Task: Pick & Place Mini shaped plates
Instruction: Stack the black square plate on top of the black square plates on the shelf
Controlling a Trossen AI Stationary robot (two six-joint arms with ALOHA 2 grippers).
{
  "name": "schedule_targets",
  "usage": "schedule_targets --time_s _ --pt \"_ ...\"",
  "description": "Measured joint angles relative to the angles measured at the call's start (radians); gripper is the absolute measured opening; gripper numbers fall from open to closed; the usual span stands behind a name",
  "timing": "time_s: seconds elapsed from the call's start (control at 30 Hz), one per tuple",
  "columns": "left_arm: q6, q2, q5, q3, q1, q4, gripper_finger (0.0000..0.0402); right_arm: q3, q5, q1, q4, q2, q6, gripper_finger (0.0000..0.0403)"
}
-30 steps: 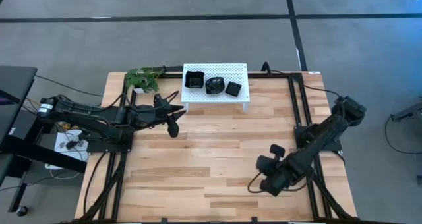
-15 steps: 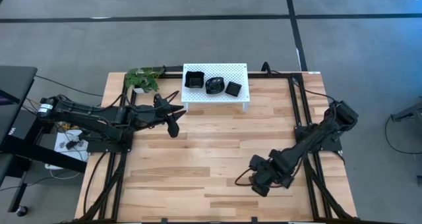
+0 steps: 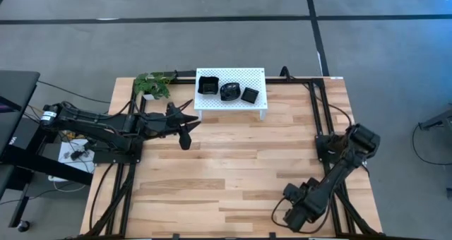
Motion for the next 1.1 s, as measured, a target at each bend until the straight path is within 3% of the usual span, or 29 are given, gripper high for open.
schedule_targets --time_s 0.2,0.57,0.73,0.87,1.1 --pt "-0.032 0.000 0.003 0.000 0.000 0.000 0.0099 0.003 -0.001 -0.012 0.000 0.020 -0.028 0.0077" --pt "-0.032 0.000 0.003 0.000 0.000 0.006 0.0099 0.005 0.001 -0.030 -0.124 -0.097 -0.044 0.0077" --pt "-0.032 0.000 0.003 0.000 0.000 0.006 0.0099 0.005 0.003 -0.030 -0.129 -0.071 -0.061 0.0079" --pt "-0.032 0.000 0.003 0.000 0.000 0.006 0.0099 0.005 -0.008 -0.026 -0.068 -0.011 -0.146 0.0097" --pt "-0.036 0.000 0.003 -0.001 0.000 0.007 0.0099 0.005 -0.019 -0.057 -0.148 0.024 -0.218 0.0145"
